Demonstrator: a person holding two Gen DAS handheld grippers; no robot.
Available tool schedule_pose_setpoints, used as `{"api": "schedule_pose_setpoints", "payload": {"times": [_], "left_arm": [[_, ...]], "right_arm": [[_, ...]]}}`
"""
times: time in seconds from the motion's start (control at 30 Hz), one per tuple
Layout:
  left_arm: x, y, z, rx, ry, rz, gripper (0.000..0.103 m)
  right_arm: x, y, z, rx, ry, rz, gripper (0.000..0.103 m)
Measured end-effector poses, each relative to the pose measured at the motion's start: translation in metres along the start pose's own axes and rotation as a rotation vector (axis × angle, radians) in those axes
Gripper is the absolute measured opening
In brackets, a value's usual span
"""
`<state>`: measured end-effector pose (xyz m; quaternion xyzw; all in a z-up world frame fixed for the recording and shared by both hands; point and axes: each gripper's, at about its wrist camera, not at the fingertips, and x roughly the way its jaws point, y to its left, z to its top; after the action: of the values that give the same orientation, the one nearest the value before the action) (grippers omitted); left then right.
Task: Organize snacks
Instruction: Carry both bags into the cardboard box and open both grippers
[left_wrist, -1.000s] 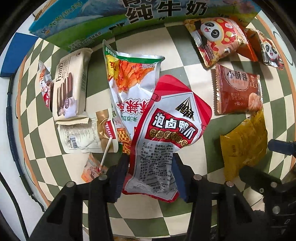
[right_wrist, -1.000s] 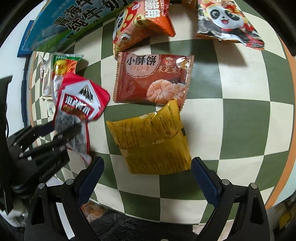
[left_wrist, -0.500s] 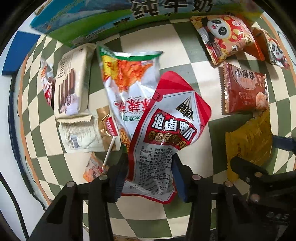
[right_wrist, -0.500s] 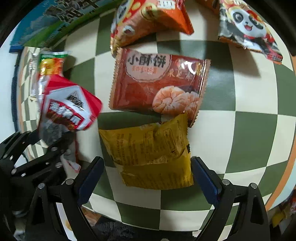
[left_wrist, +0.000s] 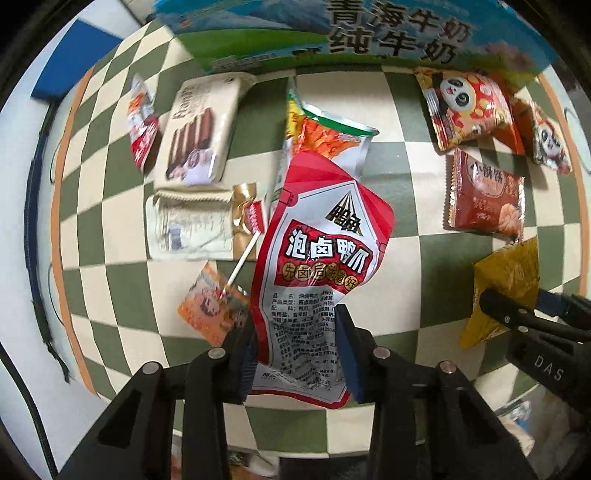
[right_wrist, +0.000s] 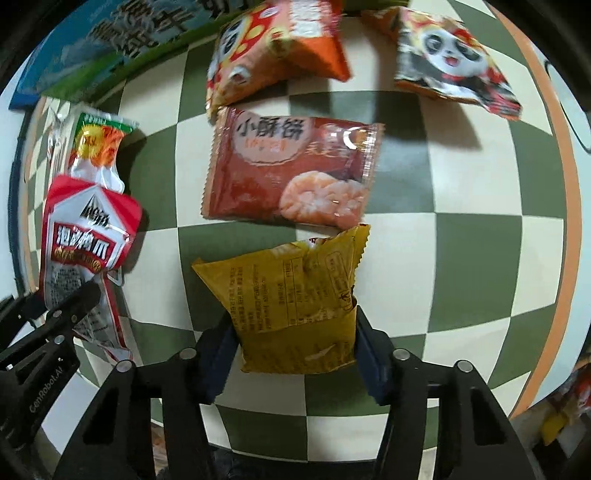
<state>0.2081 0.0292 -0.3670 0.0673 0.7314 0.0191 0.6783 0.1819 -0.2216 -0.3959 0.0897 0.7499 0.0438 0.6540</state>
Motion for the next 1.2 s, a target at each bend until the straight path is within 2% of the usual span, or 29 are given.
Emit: {"api": "schedule_pose_setpoints", "payload": {"times": [0.2,0.37,0.43,0.57,0.63,0.83,0.9,1.03,1.2], "left_arm": [[-0.033,0.026,-0.014,-0.062,-0.036,-0.04,0.034],[-0.071,0.037,-0.019,-0.088,-0.074,-0.097,0.034],[-0.092,0.037,-0.02,-0.093,-0.101,-0.115,0.034],[-0.146,0.012,-0.016,-0.099,-0.168,-0.145,0.034],[-0.163,0.005,-0.001,-0.104,-0.197,-0.165,0.034],[-0.201,-0.006,0.055,-0.138,-0.257,-0.238,0.034],[-0.206,-0.005,0.081,-0.152,-0.278,-0.249,0.034],[-0.211,0.003,0.135,-0.182,-0.275,-0.269,0.034],[-0.189,0.016,0.204,-0.233,-0.212,-0.287,0.034]], "right_arm": [[-0.037,-0.042,-0.01,0.021,-0.027,0.068,0.058],[-0.087,-0.073,-0.021,0.02,-0.05,0.129,0.058],[-0.1,-0.056,-0.021,0.015,-0.062,0.151,0.058],[-0.146,-0.062,-0.021,-0.001,-0.114,0.204,0.058],[-0.163,-0.042,-0.018,-0.009,-0.145,0.221,0.058],[-0.248,-0.044,0.011,-0.032,-0.264,0.281,0.058],[-0.251,-0.004,0.033,-0.041,-0.301,0.284,0.058],[-0.272,0.012,0.084,-0.059,-0.37,0.249,0.058],[-0.264,0.035,0.159,-0.046,-0.36,0.245,0.058]]}}
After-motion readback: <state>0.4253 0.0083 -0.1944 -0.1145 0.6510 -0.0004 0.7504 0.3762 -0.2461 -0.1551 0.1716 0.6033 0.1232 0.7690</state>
